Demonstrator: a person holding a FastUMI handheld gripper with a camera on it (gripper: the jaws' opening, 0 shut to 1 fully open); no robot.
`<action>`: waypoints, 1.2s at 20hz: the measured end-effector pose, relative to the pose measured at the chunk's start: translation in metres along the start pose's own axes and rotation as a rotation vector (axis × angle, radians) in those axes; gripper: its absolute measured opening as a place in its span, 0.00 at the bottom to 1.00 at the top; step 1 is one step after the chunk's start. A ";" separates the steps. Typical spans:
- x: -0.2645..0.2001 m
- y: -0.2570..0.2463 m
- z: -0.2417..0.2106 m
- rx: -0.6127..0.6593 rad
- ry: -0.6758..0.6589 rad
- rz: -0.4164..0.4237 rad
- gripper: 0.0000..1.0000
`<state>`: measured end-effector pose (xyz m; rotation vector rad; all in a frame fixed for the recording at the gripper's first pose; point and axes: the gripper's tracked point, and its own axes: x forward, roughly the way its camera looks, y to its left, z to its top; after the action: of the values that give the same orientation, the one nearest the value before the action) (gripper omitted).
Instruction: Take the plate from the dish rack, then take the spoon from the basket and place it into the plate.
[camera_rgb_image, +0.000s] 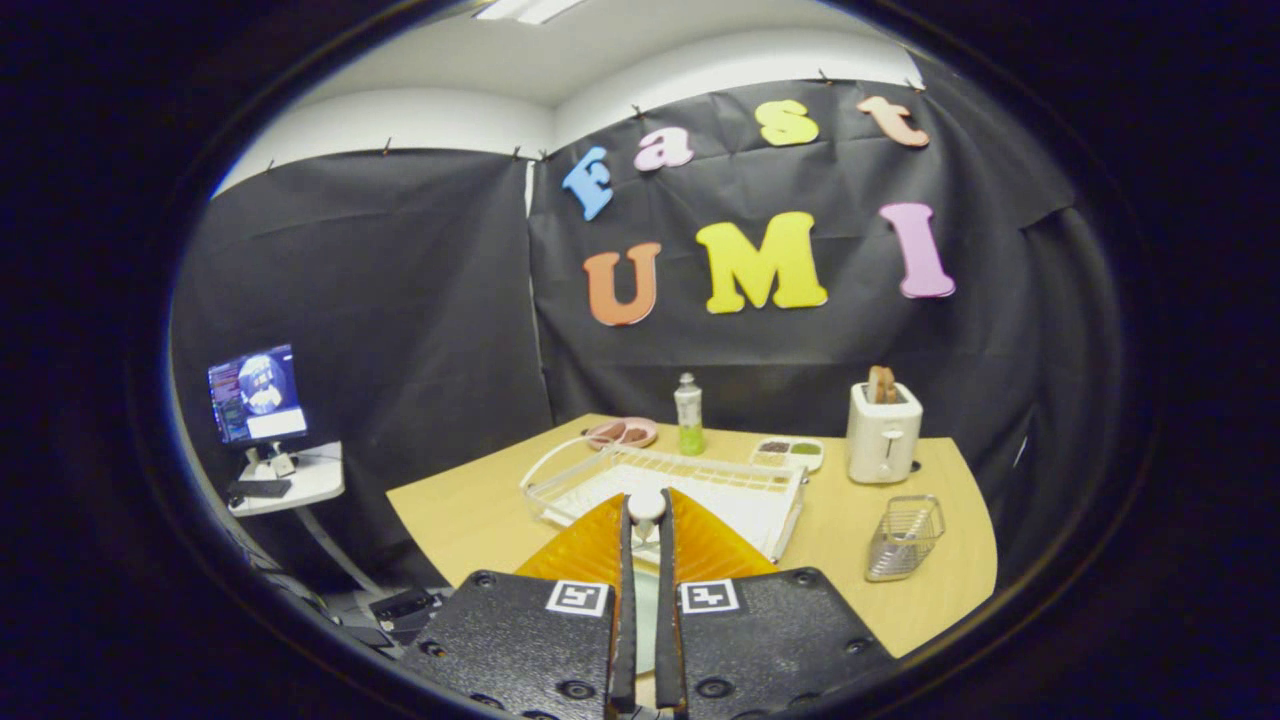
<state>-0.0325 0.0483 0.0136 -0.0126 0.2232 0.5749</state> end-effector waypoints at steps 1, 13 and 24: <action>0.009 0.008 -0.008 -0.002 0.030 0.032 0.13; 0.063 0.047 -0.074 -0.010 0.267 0.257 0.13; 0.083 0.044 -0.081 0.039 0.297 0.309 0.19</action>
<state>-0.0051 0.1239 -0.0814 -0.0260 0.5308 0.8773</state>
